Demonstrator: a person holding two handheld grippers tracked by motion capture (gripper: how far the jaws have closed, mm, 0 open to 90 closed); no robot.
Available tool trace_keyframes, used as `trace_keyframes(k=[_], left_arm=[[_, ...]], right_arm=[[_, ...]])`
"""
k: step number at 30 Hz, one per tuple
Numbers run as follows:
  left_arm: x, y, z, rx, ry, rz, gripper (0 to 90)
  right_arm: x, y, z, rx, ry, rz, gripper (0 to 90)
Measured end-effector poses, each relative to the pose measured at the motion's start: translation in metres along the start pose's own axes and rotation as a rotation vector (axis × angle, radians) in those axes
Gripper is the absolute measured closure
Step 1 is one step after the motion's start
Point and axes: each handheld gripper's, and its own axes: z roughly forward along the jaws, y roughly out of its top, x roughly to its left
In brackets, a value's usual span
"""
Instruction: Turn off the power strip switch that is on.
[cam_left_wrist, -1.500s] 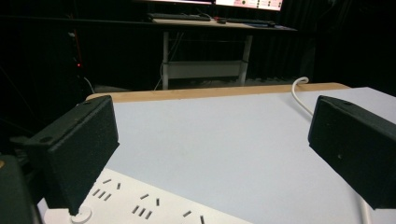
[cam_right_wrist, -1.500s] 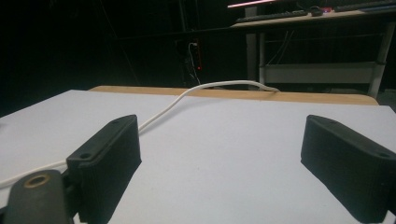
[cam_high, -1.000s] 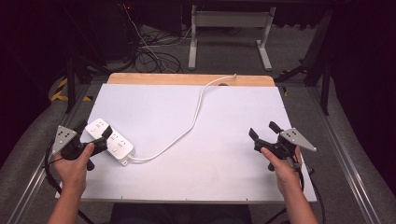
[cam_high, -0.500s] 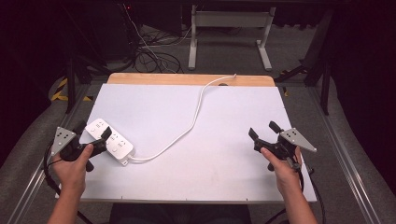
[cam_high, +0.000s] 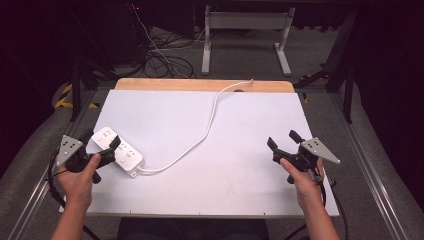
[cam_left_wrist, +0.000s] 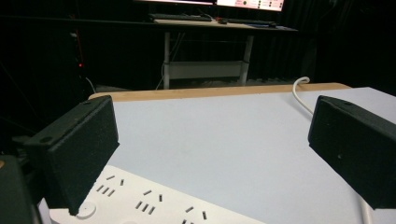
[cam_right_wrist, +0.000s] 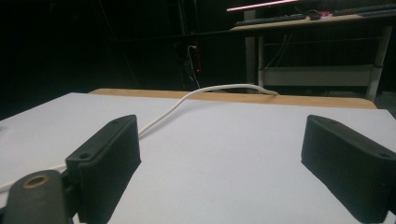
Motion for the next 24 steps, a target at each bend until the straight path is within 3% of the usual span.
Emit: trace_keyframes(k=[24], left_arm=[[-0.0003, -0.0003, 0.0015, 0.0, -0.009, 0.0, 2.6]], right_arm=[[-0.0007, -0.0002, -0.0008, 0.001, -0.003, 0.0, 12.0]])
